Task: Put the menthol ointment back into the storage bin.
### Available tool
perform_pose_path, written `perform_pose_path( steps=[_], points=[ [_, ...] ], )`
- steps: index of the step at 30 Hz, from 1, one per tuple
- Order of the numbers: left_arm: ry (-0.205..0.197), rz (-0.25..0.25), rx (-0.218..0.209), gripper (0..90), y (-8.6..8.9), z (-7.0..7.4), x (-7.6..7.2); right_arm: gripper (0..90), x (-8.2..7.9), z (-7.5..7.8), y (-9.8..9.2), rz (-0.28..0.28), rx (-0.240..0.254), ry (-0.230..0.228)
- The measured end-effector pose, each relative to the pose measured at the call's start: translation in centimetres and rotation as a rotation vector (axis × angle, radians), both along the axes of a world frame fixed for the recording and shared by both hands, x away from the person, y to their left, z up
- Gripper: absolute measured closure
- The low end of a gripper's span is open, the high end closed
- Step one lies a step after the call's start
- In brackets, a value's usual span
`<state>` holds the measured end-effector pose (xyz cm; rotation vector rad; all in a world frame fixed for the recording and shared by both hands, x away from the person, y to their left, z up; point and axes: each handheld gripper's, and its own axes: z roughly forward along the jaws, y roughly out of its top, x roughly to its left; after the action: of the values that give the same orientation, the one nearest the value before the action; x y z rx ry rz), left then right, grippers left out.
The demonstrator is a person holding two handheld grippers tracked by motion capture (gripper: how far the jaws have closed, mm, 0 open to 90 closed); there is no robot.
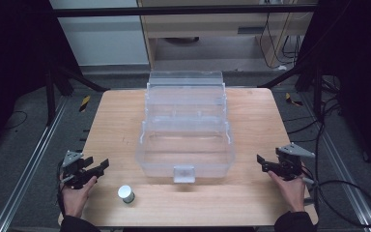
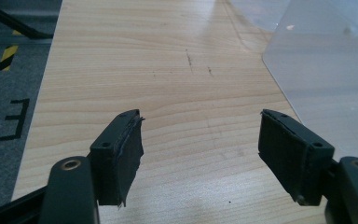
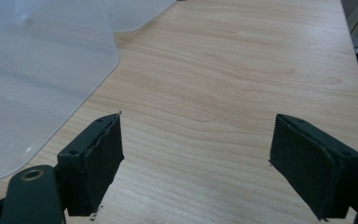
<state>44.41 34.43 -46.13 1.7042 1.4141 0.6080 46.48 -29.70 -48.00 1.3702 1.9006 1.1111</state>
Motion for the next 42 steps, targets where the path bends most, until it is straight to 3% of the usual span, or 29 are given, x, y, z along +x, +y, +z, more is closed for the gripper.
perform_pose_path(
  steps=[2, 6, 8, 12, 17, 23, 27, 29, 33, 34, 36, 42],
  points=[
    [-0.007, -0.006, -0.001, 32.4, 0.1, 0.3, -0.2, 17.7, -0.6, -0.1, 0.1, -0.009, -0.004, -0.028],
    [-0.016, -0.032, -0.01, 34.7, 0.2, 0.9, -0.6, 19.1, -1.1, 0.3, 0.6, -0.02, -0.007, -0.043],
    [-0.017, -0.042, -0.013, 35.1, 0.3, 1.1, -0.6, 19.1, -1.2, 0.4, 0.9, -0.015, -0.007, -0.04],
    [-0.016, -0.087, -0.016, 36.3, 0.8, 1.8, -0.6, 19.6, -1.4, 0.6, 1.8, -0.001, -0.065, -0.047],
    [-0.012, -0.107, -0.017, 36.4, 1.2, 2.5, -0.5, 19.7, -1.5, 0.4, 1.8, -0.002, -0.067, -0.032],
    [-0.009, -0.177, 0.024, 36.2, 1.2, 4.1, -0.9, 19.5, -1.4, 0.2, 1.8, 0.004, -0.083, -0.035],
    [-0.003, -0.232, 0.086, 35.6, 1.2, 5.3, -1.0, 19.2, -1.4, 0.1, 1.8, 0.006, -0.101, -0.032],
    [-0.003, -0.245, 0.096, 35.0, 1.1, 5.6, -1.0, 19.1, -1.4, 0.1, 1.8, 0.007, -0.106, -0.026],
    [0.002, -0.323, 0.15, 32.9, 1.1, 7.0, -1.0, 18.9, -1.3, -0.1, 1.7, 0.006, -0.117, -0.019],
    [0.002, -0.323, 0.15, 32.1, 1.1, 7.0, -1.0, 18.9, -1.3, -0.1, 1.8, 0.005, -0.119, -0.02],
    [0.017, -0.369, 0.192, 30.7, 0.9, 7.7, -0.9, 18.7, -1.3, -0.1, 1.7, 0.006, -0.119, -0.02],
    [0.024, -0.44, 0.246, 29.5, 0.5, 9.0, -0.9, 18.3, -1.3, 0.0, 1.6, -0.001, -0.133, -0.019]
  ],
)
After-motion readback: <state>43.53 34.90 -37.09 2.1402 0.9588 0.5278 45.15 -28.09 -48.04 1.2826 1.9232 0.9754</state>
